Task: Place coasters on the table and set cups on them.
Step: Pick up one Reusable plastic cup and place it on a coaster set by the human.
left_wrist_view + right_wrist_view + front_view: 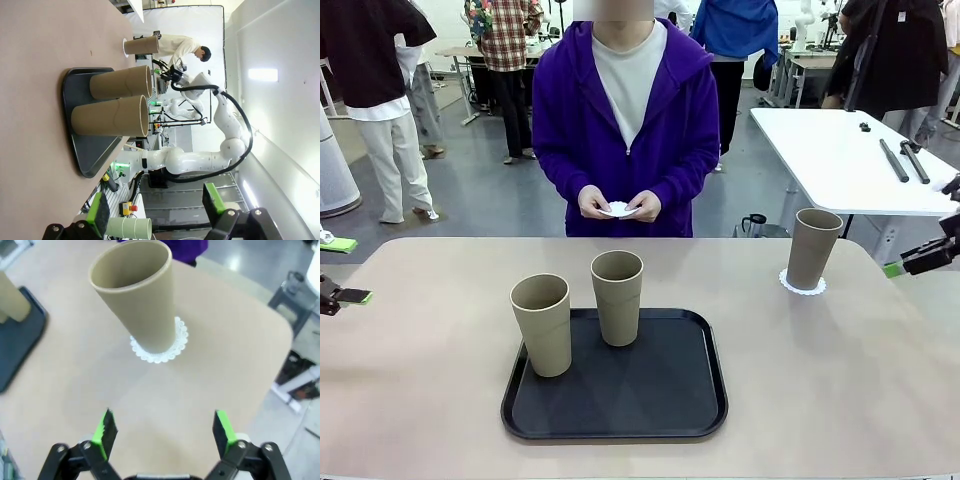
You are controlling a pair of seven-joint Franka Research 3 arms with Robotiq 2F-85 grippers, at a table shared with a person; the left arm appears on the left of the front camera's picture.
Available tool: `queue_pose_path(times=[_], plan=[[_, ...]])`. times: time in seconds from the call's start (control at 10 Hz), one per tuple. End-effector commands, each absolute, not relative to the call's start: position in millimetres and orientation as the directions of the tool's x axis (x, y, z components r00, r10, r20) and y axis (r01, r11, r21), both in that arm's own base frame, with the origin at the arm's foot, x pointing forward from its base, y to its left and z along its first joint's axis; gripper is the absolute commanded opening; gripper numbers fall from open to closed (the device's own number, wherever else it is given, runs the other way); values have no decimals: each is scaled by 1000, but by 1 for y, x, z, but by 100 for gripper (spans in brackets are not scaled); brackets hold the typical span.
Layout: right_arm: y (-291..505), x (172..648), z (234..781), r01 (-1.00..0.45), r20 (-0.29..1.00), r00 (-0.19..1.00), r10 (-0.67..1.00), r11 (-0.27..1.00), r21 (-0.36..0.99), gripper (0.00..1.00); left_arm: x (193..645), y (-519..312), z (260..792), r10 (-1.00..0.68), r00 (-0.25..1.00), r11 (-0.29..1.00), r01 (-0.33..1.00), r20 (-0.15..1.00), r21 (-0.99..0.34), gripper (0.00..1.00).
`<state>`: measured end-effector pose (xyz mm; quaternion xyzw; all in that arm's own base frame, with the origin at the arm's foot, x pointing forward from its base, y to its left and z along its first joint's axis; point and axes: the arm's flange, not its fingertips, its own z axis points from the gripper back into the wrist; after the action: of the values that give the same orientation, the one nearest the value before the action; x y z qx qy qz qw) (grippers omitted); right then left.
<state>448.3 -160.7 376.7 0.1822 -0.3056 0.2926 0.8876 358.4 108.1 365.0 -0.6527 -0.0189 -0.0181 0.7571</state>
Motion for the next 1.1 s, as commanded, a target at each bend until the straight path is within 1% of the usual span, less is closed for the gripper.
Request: queue_pose_path(times=[0.0,0.2,0.4,0.5,0.7,0.8,0.9,1.0], plan=[[-116,427,417,-543,586,738,336,811,219,100,357,109,367,-1,998,135,64,65,-989,100],[-70,415,458,-510,556,764,326,834,211,100,357,109,367,-1,998,135,64,65,-989,100],[-30,415,483,-426,478,821,313,892,149,100,357,109,367,-1,998,135,64,65,-989,100],[-21,414,496,-388,413,856,312,915,112,100,357,109,367,-1,998,135,64,65,-989,100],[-11,415,520,-303,358,898,256,949,82,100,357,109,367,-1,998,135,64,65,-989,100],[-7,421,522,-277,343,911,228,956,100,100,357,109,367,-1,998,135,64,65,-989,100],[-14,414,508,-345,419,862,284,935,77,100,357,109,367,-1,998,135,64,65,-989,100],[-14,414,508,-345,419,862,284,935,77,100,357,109,367,-1,998,135,64,65,-989,100]])
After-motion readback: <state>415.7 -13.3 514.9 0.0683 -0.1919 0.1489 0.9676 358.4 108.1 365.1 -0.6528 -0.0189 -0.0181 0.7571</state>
